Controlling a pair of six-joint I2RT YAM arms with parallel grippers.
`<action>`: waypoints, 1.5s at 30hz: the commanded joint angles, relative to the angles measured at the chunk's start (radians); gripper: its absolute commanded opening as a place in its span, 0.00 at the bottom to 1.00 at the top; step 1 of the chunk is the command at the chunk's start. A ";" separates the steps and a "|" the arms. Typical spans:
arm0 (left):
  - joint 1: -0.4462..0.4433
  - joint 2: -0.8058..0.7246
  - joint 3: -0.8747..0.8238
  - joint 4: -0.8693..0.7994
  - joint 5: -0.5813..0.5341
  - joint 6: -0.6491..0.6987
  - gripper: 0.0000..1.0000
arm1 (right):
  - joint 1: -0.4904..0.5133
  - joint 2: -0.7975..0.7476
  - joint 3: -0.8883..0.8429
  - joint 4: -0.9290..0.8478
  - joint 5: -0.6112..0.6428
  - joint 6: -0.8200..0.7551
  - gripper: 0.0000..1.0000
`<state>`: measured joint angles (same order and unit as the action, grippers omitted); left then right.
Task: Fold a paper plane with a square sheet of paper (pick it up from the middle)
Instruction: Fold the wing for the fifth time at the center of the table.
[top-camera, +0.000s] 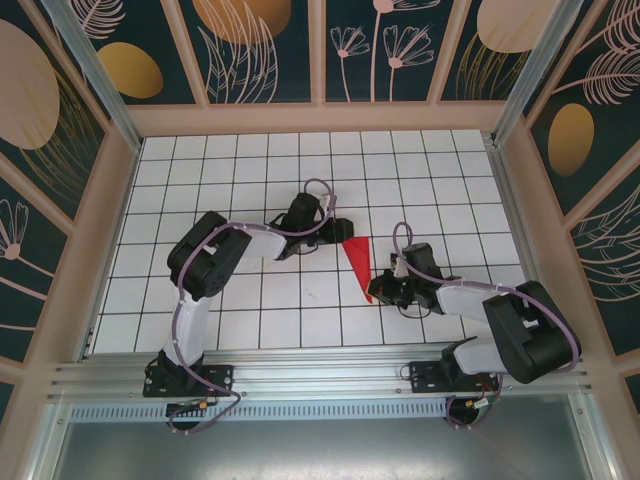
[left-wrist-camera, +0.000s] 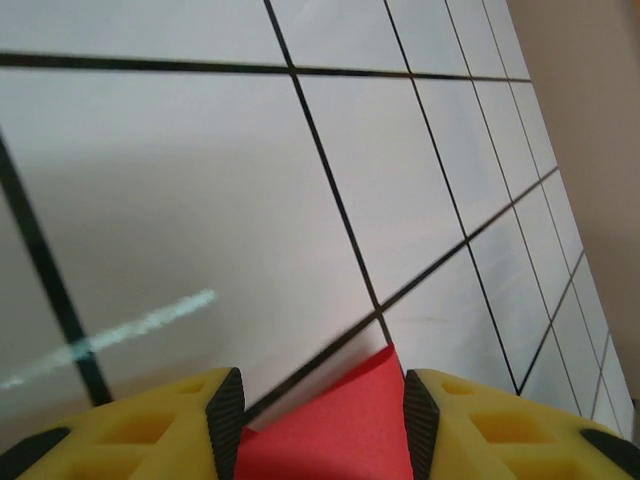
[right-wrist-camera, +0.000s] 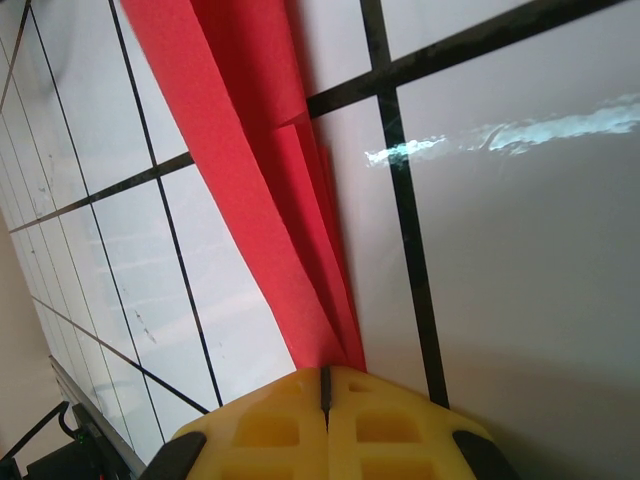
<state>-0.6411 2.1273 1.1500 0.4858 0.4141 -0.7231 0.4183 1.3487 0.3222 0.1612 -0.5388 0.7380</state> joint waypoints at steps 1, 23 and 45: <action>0.023 -0.008 0.047 -0.088 -0.024 0.063 0.48 | -0.004 0.029 -0.044 -0.216 0.106 -0.028 0.04; -0.063 -0.268 -0.231 0.059 0.058 -0.187 0.44 | -0.004 0.023 0.013 -0.198 0.083 -0.048 0.06; -0.137 -0.020 -0.012 -0.127 -0.084 -0.107 0.45 | -0.003 0.023 -0.020 -0.195 0.085 -0.051 0.06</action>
<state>-0.7799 2.0758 1.1038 0.4427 0.3950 -0.8944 0.4187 1.3506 0.3519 0.1017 -0.5350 0.7120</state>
